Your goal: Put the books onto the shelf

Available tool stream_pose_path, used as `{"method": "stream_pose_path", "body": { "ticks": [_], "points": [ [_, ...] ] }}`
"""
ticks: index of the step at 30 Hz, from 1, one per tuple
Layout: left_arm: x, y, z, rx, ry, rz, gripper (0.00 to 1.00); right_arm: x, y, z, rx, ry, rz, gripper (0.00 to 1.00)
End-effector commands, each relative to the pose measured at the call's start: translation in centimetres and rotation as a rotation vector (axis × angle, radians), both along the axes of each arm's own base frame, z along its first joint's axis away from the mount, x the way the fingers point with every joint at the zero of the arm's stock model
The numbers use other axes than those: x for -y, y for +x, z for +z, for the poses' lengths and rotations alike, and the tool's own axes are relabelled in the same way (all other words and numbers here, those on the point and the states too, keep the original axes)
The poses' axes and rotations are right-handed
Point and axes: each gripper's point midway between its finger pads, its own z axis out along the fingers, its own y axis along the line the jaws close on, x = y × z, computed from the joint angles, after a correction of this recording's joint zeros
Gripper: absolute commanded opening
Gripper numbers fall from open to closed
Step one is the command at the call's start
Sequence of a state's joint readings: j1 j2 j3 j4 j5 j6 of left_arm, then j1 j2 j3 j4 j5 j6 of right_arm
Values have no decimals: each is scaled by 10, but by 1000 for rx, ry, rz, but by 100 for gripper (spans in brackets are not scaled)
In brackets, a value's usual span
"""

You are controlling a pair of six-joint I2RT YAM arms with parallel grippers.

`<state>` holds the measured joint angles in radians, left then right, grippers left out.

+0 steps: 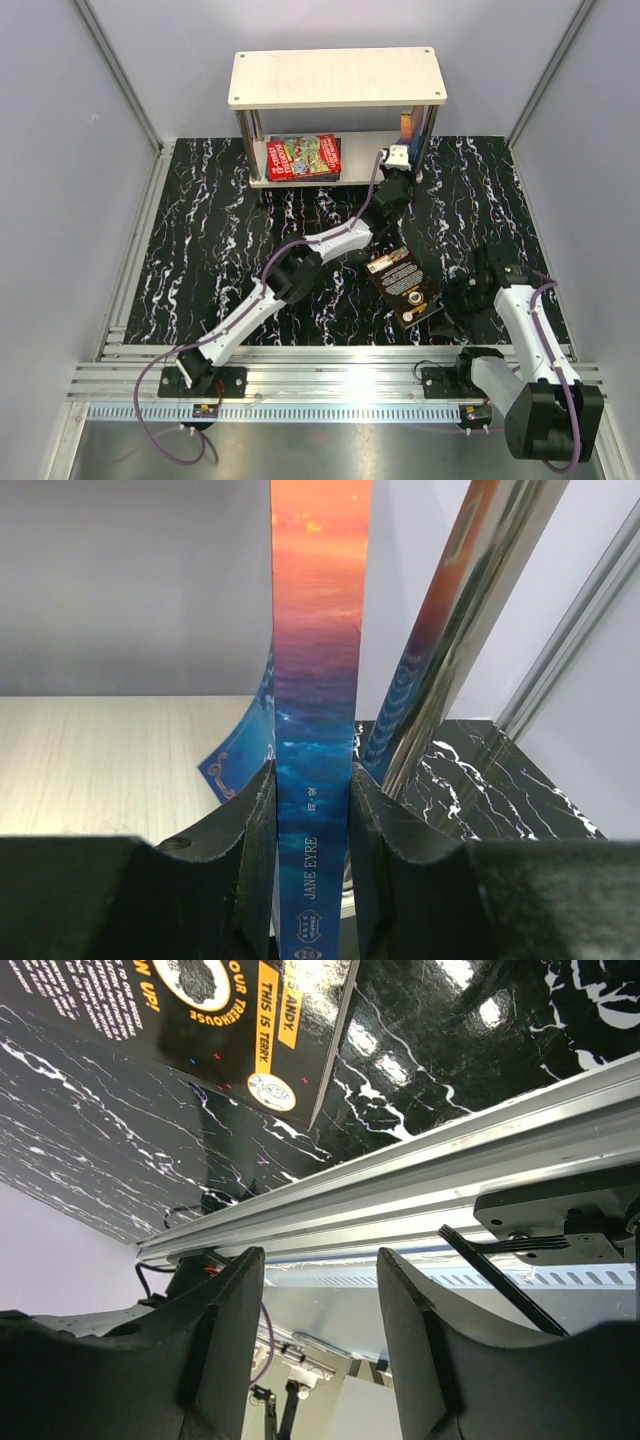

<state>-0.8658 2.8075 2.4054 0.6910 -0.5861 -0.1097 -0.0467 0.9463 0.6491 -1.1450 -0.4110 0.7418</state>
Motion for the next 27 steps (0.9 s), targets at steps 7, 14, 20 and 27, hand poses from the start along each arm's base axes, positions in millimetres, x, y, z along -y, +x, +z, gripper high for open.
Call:
{"method": "stream_pose_path", "body": {
  "ticks": [7, 14, 20, 27],
  "points": [
    [31, -25, 36, 125, -30, -116, 30, 0, 3, -4, -2, -1, 12, 56],
    [50, -46, 27, 132, 24, -139, 29, 1, -1, -5, -8, -7, 29, 56],
    [57, -54, 24, 135, 49, -131, 27, 2, -6, -6, -12, -13, 41, 56],
    [64, -61, 24, 131, 45, -143, 26, 1, -7, -5, -5, -9, 47, 56]
  ]
}}
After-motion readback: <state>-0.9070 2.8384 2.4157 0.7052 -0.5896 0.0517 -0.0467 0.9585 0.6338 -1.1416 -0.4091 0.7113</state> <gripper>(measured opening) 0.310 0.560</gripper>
